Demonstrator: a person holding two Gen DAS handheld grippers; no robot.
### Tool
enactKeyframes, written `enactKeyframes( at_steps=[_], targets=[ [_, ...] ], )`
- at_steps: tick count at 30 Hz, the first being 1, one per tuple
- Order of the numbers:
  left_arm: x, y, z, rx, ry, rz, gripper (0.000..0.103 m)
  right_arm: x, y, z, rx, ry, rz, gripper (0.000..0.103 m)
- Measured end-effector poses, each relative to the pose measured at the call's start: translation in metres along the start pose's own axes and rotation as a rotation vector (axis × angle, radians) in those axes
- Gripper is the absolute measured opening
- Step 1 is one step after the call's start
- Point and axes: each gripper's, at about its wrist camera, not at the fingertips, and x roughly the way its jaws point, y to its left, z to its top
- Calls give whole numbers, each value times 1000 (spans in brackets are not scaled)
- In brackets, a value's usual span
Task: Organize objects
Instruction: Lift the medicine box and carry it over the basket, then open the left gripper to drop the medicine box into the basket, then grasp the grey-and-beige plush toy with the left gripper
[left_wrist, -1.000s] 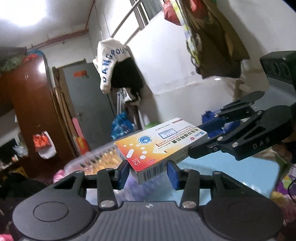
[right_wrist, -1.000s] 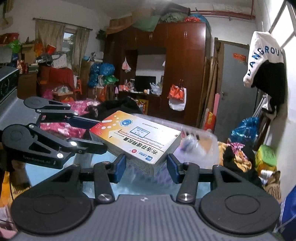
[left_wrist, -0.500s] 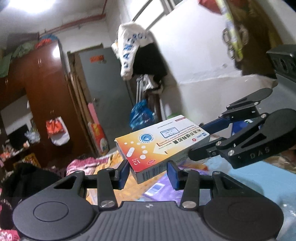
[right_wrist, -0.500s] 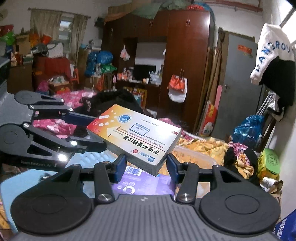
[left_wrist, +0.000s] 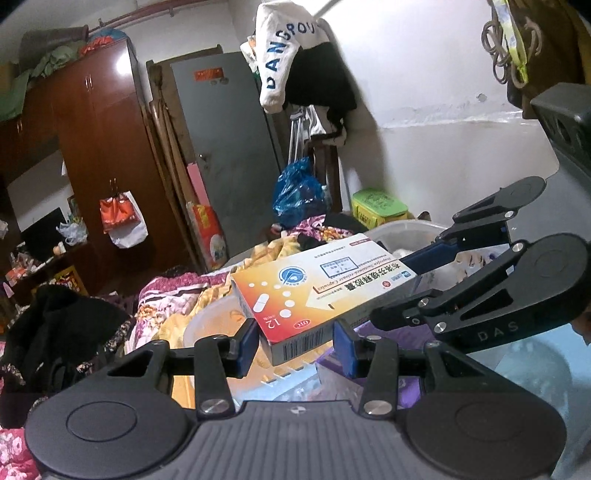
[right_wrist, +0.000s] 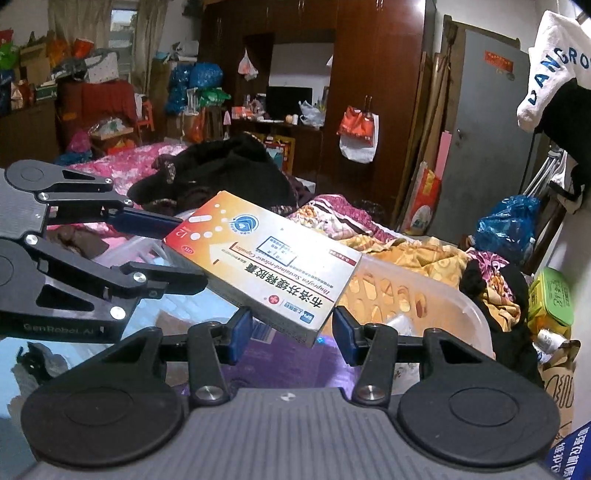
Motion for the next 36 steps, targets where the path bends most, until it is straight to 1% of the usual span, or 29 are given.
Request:
enactKeyframes(
  at_steps=[3,4,5,6,7,8,9,11,12,13,15,16,17,20,21,23,25,27,28,29,30,31,32,34,36],
  targets=[
    [4,1,-2,-7,13,3,48,-5,0,-1,1,-8,-13,53],
    [7,1,-1,-7,22,6,48,-5,-1,3,0,-20,-31,57],
    [7,1,-2,-8,20,17,49,-8,-2,3,1,-32,-59,71],
    [6,0,-2,-6,8,45,55,-12,-4,3,8,-46,-87,81],
    [4,-1,-2,-4,-8,89,67,-19,-6,3,19,-66,-107,95],
    [0,0,-3,-6,-27,119,72,-26,-7,3,31,-85,-118,98],
    [-7,0,-3,-11,-52,133,74,-36,-8,1,53,-103,-121,98],
    [-27,2,-7,-44,-96,119,75,-59,-11,-4,141,-147,-103,103],
    [-39,3,-11,-65,-118,102,76,-73,-12,-11,195,-183,-79,103],
    [-55,4,-18,-85,-139,86,82,-87,-10,-21,241,-219,-44,103],
    [-83,0,-38,-99,-172,71,83,-105,0,-40,268,-251,20,103],
    [-99,-3,-51,-108,-186,68,83,-111,11,-51,261,-254,38,103],
    [-110,-4,-65,-120,-185,66,83,-114,21,-61,254,-252,44,103],
    [-137,-7,-110,-180,-158,64,83,-105,53,-78,202,-216,69,103],
    [-139,-6,-122,-188,-145,66,83,-103,64,-85,200,-212,83,103],
    [-141,-3,-145,-197,-125,76,83,-96,77,-90,194,-191,125,103],
    [-137,10,-154,-221,-100,82,83,-88,90,-95,197,-178,171,103],
    [-129,28,-156,-291,-90,73,82,-77,104,-95,167,-145,197,103],
    [-125,39,-157,-342,-91,57,81,-72,112,-95,149,-139,203,103],
    [-121,48,-157,-383,-91,36,80,-69,122,-96,133,-130,205,103],
    [-116,53,-158,-407,-83,19,76,-65,131,-97,115,-121,208,103],
    [-110,57,-158,-422,-68,9,71,-63,140,-98,100,-114,212,101],
    [-104,60,-159,-430,-51,5,69,-61,145,-98,89,-109,217,99],
    [-92,64,-160,-450,-20,-19,67,-57,155,-97,53,-105,201,98],
    [-82,67,-162,-472,7,-64,67,-54,162,-97,21,-98,168,97]
  ],
)
